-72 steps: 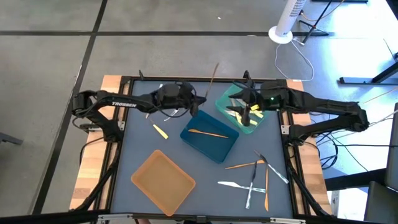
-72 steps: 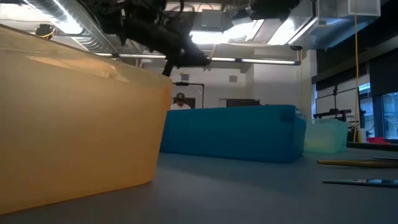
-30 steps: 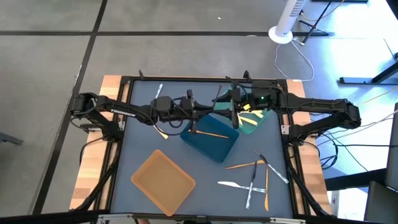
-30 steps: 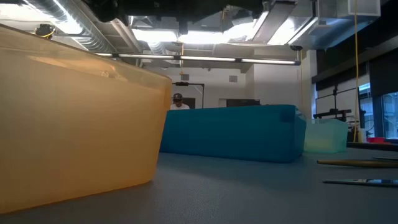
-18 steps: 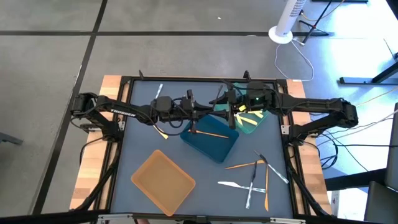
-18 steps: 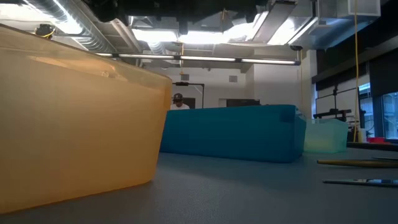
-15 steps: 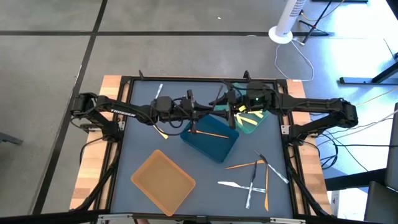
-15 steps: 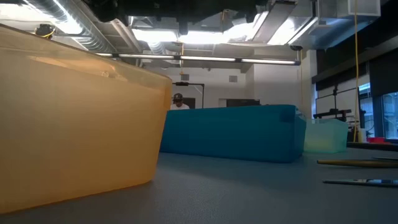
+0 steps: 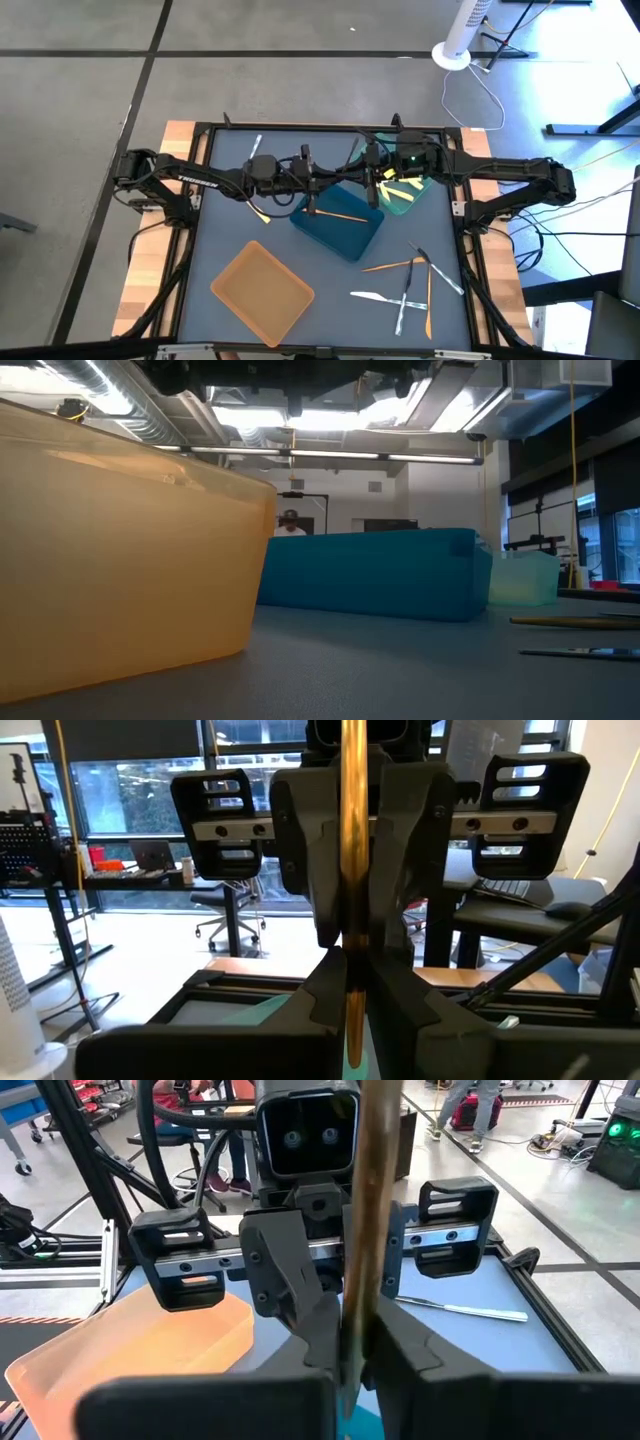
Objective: Sort silverware by color (type)
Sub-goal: Put the right gold knife into the dark blue bin
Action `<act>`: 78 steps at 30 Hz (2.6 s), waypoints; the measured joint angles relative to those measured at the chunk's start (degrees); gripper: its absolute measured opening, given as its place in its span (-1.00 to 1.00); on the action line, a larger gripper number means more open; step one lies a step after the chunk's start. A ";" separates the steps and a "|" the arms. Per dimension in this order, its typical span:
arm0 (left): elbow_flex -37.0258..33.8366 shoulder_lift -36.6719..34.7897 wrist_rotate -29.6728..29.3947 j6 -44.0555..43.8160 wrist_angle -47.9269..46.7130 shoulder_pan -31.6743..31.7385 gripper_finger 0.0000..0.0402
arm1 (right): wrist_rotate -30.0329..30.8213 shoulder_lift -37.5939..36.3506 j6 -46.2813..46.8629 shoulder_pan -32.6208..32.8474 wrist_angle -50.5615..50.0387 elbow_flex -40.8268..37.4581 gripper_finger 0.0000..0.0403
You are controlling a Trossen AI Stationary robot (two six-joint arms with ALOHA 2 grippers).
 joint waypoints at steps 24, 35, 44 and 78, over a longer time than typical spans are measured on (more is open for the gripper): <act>0.00 0.02 -1.87 -0.62 -4.03 0.08 -0.45 | -0.01 -0.02 -0.03 -0.04 -5.31 0.04 -0.96; 0.00 0.02 -1.88 -5.09 -20.26 0.09 -0.37 | -0.01 -0.02 -0.03 -0.04 -17.22 0.04 -0.97; 0.00 0.02 -1.56 -7.96 -27.14 0.09 -0.37 | -0.01 -0.02 1.50 0.00 -21.39 0.04 -0.97; 0.04 -18.96 1.53 -17.96 -64.75 0.09 -0.36 | -6.27 22.82 3.41 2.46 -25.45 0.03 -0.96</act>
